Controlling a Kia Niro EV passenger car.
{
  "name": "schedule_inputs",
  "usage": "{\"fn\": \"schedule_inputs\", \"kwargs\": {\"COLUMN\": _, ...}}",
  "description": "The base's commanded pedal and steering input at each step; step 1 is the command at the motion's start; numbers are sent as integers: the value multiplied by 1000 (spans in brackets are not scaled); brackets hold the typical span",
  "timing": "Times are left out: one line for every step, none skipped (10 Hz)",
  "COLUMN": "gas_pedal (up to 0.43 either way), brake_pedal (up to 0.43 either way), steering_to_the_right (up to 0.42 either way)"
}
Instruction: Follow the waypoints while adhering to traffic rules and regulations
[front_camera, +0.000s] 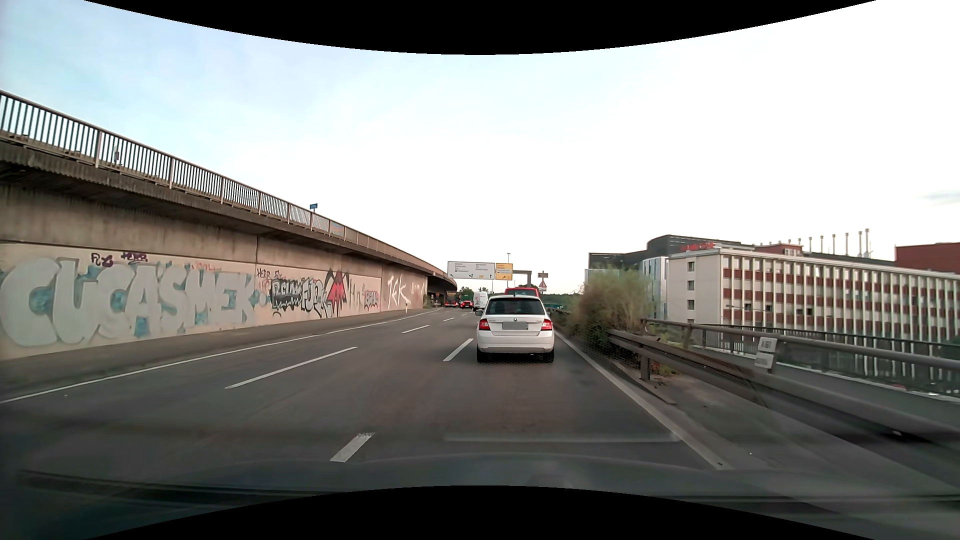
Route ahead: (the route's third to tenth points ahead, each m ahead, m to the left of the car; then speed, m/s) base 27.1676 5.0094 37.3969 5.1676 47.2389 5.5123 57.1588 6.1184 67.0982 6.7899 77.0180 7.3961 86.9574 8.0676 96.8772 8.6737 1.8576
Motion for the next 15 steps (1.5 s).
{"fn": "schedule_inputs", "kwargs": {"gas_pedal": 0, "brake_pedal": 0, "steering_to_the_right": -3}}
{"fn": "schedule_inputs", "kwargs": {"gas_pedal": 0, "brake_pedal": 0, "steering_to_the_right": -3}}
{"fn": "schedule_inputs", "kwargs": {"gas_pedal": 0, "brake_pedal": 0, "steering_to_the_right": -3}}
{"fn": "schedule_inputs", "kwargs": {"gas_pedal": 0, "brake_pedal": 0, "steering_to_the_right": -4}}
{"fn": "schedule_inputs", "kwargs": {"gas_pedal": 0, "brake_pedal": 0, "steering_to_the_right": -4}}
{"fn": "schedule_inputs", "kwargs": {"gas_pedal": 0, "brake_pedal": 0, "steering_to_the_right": -4}}
{"fn": "schedule_inputs", "kwargs": {"gas_pedal": 0, "brake_pedal": 0, "steering_to_the_right": -4}}
{"fn": "schedule_inputs", "kwargs": {"gas_pedal": 0, "brake_pedal": 0, "steering_to_the_right": -4}}
{"fn": "schedule_inputs", "kwargs": {"gas_pedal": 0, "brake_pedal": 0, "steering_to_the_right": -4}}
{"fn": "schedule_inputs", "kwargs": {"gas_pedal": 0, "brake_pedal": 0, "steering_to_the_right": -4}}
{"fn": "schedule_inputs", "kwargs": {"gas_pedal": 0, "brake_pedal": 0, "steering_to_the_right": -4}}
{"fn": "schedule_inputs", "kwargs": {"gas_pedal": 0, "brake_pedal": 0, "steering_to_the_right": -4}}
{"fn": "schedule_inputs", "kwargs": {"gas_pedal": 0, "brake_pedal": 0, "steering_to_the_right": -4}}
{"fn": "schedule_inputs", "kwargs": {"gas_pedal": 0, "brake_pedal": 0, "steering_to_the_right": -4}}
{"fn": "schedule_inputs", "kwargs": {"gas_pedal": 0, "brake_pedal": 0, "steering_to_the_right": -3}}
